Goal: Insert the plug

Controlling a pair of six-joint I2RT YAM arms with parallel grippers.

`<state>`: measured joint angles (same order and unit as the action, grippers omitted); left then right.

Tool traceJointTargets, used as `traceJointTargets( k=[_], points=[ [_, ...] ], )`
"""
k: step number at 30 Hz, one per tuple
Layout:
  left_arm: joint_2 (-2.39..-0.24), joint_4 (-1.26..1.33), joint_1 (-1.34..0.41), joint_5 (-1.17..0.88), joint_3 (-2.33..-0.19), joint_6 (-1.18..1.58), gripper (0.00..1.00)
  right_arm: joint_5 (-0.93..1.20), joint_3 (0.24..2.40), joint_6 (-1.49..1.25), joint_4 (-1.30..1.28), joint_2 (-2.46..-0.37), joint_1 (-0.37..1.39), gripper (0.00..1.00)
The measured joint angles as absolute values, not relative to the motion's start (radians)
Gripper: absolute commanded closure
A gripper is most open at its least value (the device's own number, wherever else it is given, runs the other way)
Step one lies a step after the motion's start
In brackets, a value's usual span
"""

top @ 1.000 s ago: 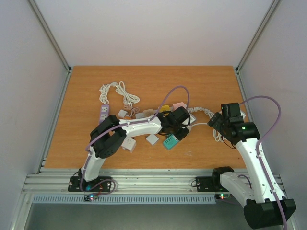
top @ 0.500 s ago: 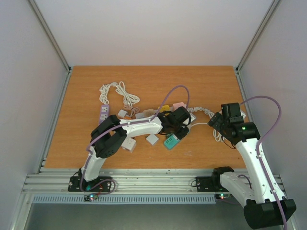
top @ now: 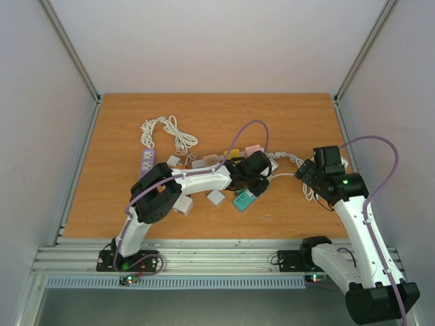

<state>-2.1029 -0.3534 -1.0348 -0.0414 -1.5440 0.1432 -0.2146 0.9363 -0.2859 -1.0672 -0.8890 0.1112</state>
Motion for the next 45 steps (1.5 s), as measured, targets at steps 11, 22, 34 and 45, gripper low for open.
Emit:
traceJointTargets(
  k=[11, 22, 34, 45],
  points=[
    [-2.120, -0.355, -1.073, 0.083, -1.565, 0.165, 1.00, -0.225, 0.936, -0.283, -1.067, -0.892, 0.111, 0.02],
    [-2.157, -0.364, -1.095, 0.148, -1.583, 0.200, 1.00, -0.233, 0.936, -0.279, -1.067, -0.893, 0.111, 0.01],
    [-2.181, -0.394, -1.100, 0.151, -1.627, 0.213, 0.68, -0.237, 0.936, -0.276, -1.067, -0.892, 0.111, 0.02],
    [-2.151, -0.502, -1.101, 0.086, -1.705, 0.237, 0.53, -0.236, 0.936, -0.276, -1.074, -0.883, 0.111, 0.02]
  ],
)
